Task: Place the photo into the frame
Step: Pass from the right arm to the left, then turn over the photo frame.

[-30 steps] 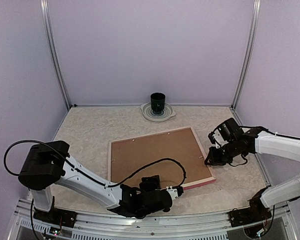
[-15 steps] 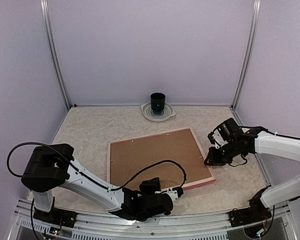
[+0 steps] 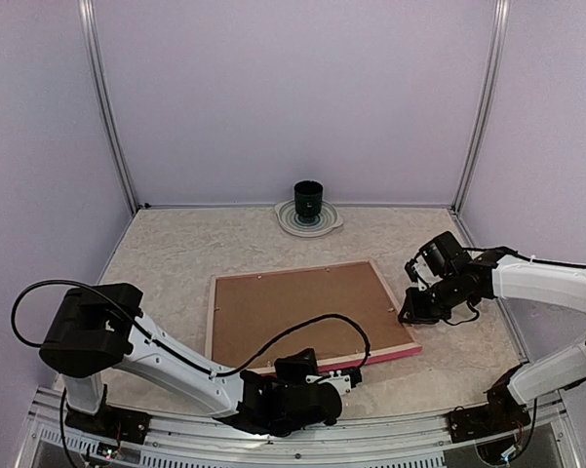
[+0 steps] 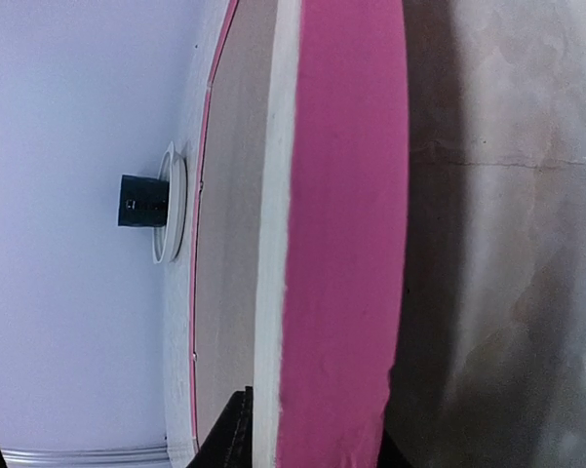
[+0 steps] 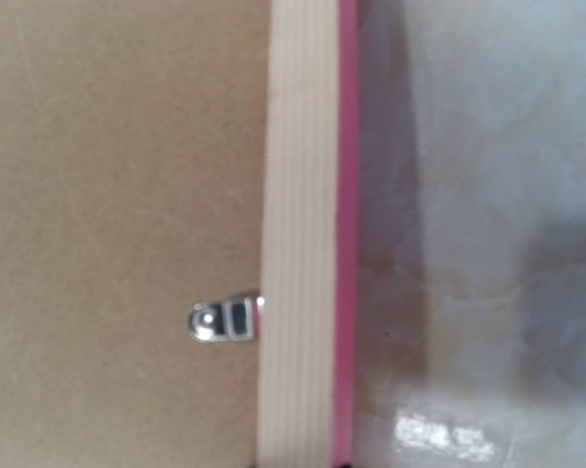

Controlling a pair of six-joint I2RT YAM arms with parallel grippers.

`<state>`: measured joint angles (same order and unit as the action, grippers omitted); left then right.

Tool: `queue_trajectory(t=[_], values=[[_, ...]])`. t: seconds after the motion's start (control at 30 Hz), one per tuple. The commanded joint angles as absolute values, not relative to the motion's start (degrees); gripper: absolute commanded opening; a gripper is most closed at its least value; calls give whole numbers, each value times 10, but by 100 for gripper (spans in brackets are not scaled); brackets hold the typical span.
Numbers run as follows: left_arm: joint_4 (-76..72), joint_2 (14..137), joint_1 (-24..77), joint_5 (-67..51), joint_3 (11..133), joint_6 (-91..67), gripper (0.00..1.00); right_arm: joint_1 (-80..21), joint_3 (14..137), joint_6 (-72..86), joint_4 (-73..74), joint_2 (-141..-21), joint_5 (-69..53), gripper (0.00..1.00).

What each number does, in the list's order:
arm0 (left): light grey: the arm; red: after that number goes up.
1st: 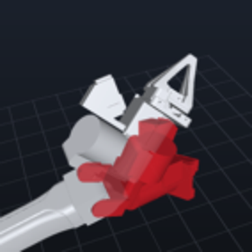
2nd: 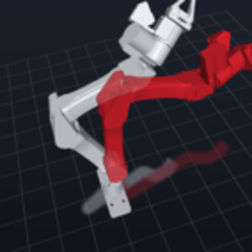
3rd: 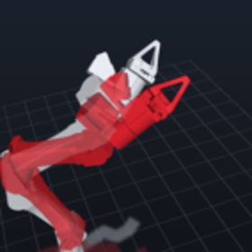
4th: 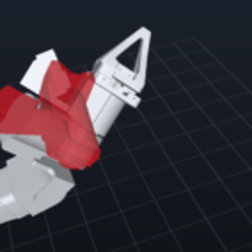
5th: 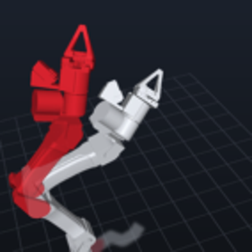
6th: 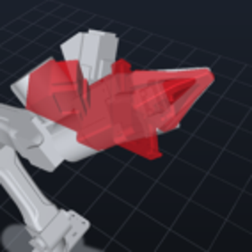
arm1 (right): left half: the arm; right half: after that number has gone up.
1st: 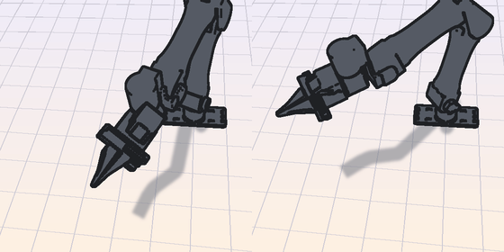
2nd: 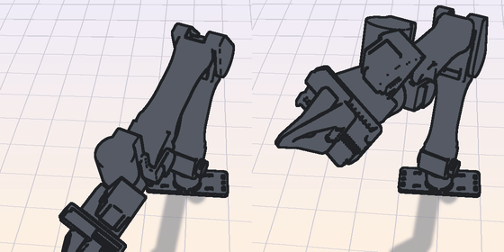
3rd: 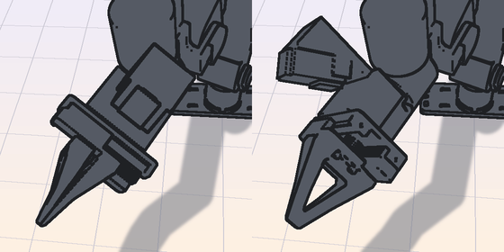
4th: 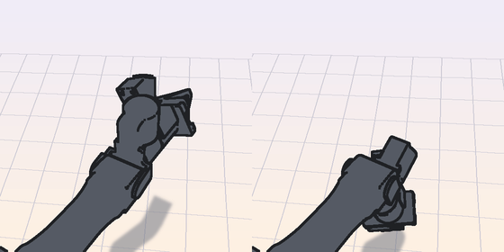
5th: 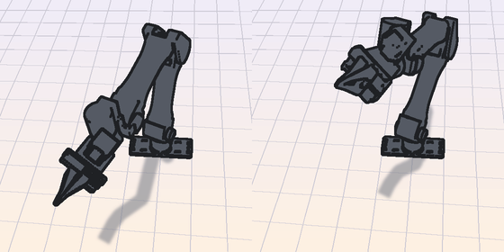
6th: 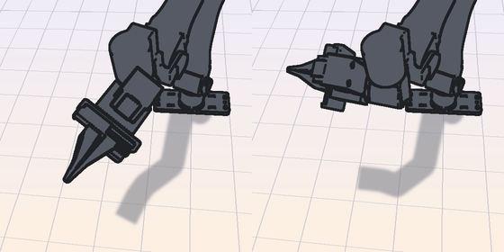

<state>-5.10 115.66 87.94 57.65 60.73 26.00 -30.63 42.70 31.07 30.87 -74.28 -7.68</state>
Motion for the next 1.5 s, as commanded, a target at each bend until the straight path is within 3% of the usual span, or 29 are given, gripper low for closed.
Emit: queue_trajectory(t=[0.0, 0.13, 0.43, 0.67, 1.13, 1.47], values=[[-51, 1163, 881, 546, 619, 231, 23, -313, 448, 308, 272, -743, -93, 18], [-48, 1161, 882, 551, 624, 236, 20, -313, 453, 305, 273, -743, -92, 23], [-35, 1140, 867, 543, 639, 230, 16, -309, 523, 270, 332, -718, -53, 67], [-32, 1104, 866, 523, 640, 235, 15, -292, 561, 257, 363, -672, -36, 85], [17, 1045, 864, 490, 675, 233, 10, -273, 576, 276, 362, -557, 69, 99], [64, 1021, 863, 470, 710, 210, 4, -271, 568, 291, 350, -487, 141, 99]])
